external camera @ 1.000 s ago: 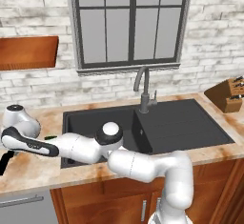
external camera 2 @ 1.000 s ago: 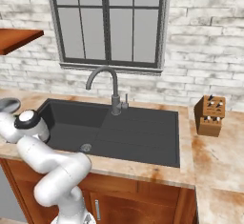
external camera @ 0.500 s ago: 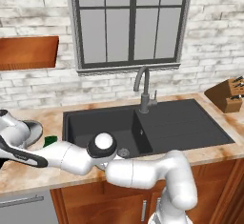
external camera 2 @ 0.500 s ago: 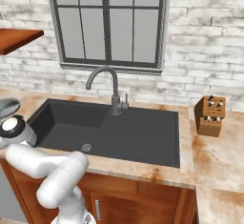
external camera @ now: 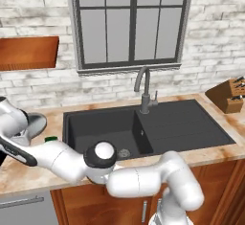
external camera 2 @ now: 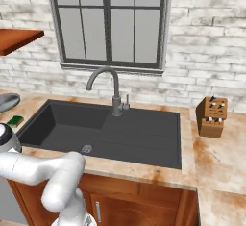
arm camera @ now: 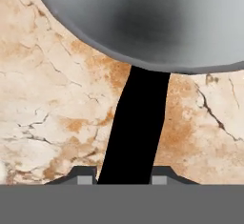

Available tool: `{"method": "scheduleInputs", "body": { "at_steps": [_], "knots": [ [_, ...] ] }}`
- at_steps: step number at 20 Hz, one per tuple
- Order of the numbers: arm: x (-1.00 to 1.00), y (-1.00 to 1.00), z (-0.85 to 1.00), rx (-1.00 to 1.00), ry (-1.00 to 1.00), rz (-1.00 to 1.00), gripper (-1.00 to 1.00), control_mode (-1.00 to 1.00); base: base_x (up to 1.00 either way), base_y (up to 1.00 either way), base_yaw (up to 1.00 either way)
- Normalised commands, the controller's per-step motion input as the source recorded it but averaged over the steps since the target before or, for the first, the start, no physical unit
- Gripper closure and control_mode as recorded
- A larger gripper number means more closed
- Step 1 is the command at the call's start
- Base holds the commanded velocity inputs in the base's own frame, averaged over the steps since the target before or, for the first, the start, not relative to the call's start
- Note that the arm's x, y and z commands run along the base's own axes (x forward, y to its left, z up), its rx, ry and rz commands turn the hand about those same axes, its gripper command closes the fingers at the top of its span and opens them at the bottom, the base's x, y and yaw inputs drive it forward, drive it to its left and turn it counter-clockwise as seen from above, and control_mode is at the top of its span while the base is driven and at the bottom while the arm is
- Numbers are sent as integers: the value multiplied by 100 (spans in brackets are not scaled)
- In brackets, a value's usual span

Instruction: Pick the pan and sponge and place them into the sink. Then turn on the water.

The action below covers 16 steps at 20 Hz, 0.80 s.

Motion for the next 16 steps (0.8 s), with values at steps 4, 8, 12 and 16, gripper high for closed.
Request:
{"method": "scheduleInputs", "body": {
  "at_steps": [4, 8, 12, 16],
  "knots": [
    [-22, -65, 3, 0, 0, 0, 100, -100, 0, 0, 0],
    [-20, -67, 1, 0, 0, 0, 100, -100, 0, 0, 0],
    [-20, -59, 26, 4, 0, 0, 100, -100, 0, 0, 0],
    [-25, -53, 42, 7, 0, 0, 100, -100, 0, 0, 0]
  ]
}}
